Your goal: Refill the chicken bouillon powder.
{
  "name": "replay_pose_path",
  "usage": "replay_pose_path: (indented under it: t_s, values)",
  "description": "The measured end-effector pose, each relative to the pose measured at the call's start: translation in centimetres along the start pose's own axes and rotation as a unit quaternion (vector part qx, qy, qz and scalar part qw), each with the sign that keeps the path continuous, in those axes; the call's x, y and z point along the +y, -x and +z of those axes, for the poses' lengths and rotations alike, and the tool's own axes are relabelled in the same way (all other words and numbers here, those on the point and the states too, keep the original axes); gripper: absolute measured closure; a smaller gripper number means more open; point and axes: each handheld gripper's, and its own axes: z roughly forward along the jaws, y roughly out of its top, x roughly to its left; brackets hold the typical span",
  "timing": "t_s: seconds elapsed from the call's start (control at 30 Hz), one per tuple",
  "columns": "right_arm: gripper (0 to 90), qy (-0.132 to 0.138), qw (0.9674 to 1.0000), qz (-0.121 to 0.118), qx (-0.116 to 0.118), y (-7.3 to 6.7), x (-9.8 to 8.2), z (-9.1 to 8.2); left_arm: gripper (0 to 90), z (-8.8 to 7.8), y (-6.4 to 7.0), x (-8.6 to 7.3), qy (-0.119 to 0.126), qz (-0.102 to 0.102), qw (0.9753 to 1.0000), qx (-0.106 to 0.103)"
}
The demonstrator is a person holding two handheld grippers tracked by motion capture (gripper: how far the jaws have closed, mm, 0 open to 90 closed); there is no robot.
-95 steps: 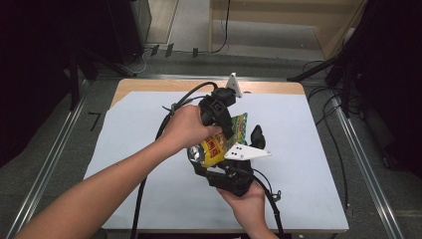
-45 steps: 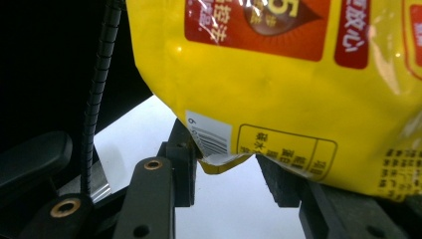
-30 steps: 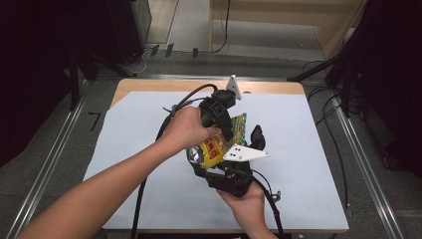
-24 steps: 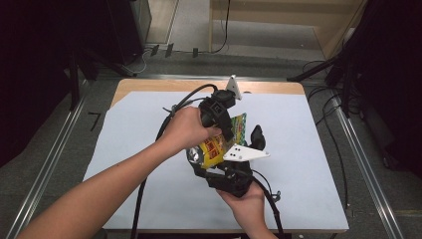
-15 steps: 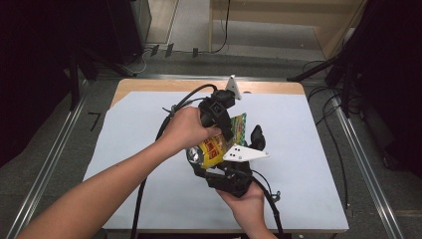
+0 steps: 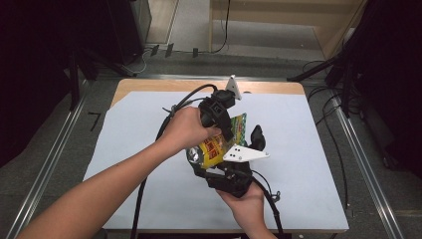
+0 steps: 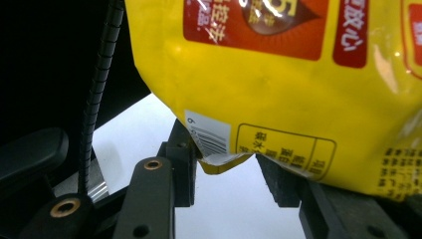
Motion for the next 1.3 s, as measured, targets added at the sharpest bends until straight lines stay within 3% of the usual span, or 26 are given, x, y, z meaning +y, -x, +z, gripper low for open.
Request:
replay_pose_path:
  t_s: [1.3]
  values:
    - [62.9, 0.013, 0.9997, 0.015, 0.013, 0.30, 0.34, -0.41, 82.8, -0.40, 0.52, 0.23, -0.001, 0.002, 0.9999, 0.010]
